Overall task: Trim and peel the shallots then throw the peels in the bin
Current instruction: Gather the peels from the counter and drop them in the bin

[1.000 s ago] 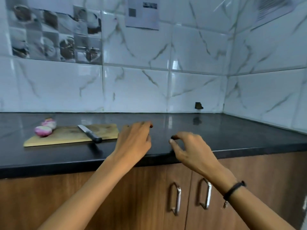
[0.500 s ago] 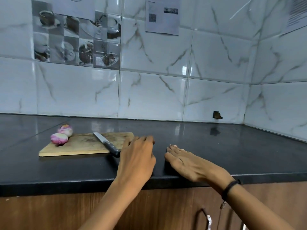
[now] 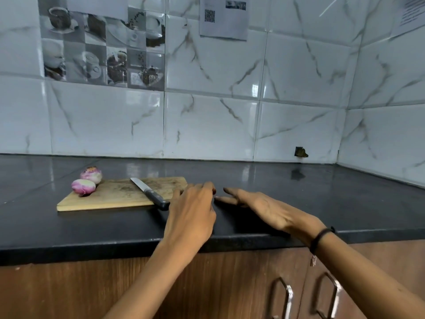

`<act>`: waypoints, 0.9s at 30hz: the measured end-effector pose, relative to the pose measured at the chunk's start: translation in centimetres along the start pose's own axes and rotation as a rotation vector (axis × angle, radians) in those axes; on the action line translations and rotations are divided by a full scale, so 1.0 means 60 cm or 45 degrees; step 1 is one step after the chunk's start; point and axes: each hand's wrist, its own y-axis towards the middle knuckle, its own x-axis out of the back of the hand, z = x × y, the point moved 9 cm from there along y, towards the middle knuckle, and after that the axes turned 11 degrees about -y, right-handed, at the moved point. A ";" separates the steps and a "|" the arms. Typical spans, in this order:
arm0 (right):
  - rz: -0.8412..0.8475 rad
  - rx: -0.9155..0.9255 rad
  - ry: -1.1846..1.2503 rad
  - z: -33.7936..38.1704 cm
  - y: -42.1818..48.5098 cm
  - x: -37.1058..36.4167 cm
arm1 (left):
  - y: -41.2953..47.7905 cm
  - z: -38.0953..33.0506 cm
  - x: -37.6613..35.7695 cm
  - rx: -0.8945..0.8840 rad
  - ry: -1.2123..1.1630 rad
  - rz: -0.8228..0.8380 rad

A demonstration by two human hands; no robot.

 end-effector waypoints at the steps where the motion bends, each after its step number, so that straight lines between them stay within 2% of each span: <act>1: -0.001 0.028 0.066 0.003 -0.009 0.000 | -0.001 0.000 -0.001 0.010 0.007 0.016; 3: -0.078 0.060 0.194 0.001 -0.023 0.010 | -0.003 0.002 -0.003 0.022 0.000 0.037; 5: -0.214 -0.015 0.239 -0.007 -0.039 0.026 | -0.002 0.005 -0.006 0.029 -0.016 0.052; 7: -0.275 -0.149 -0.003 -0.015 -0.058 0.032 | 0.000 0.009 -0.011 0.028 -0.033 0.048; 9: -0.204 -0.294 -0.286 -0.017 -0.069 0.021 | 0.001 0.012 -0.015 0.027 -0.041 0.050; 12: -0.106 -0.376 -0.541 -0.023 -0.062 -0.013 | 0.003 0.014 -0.016 0.027 -0.041 0.031; 16: -0.063 -0.286 -0.657 0.007 -0.048 -0.022 | 0.004 0.014 -0.017 0.024 -0.027 0.019; 27: 0.017 -0.103 -0.560 0.024 -0.035 -0.025 | 0.003 0.017 -0.018 0.033 -0.045 0.018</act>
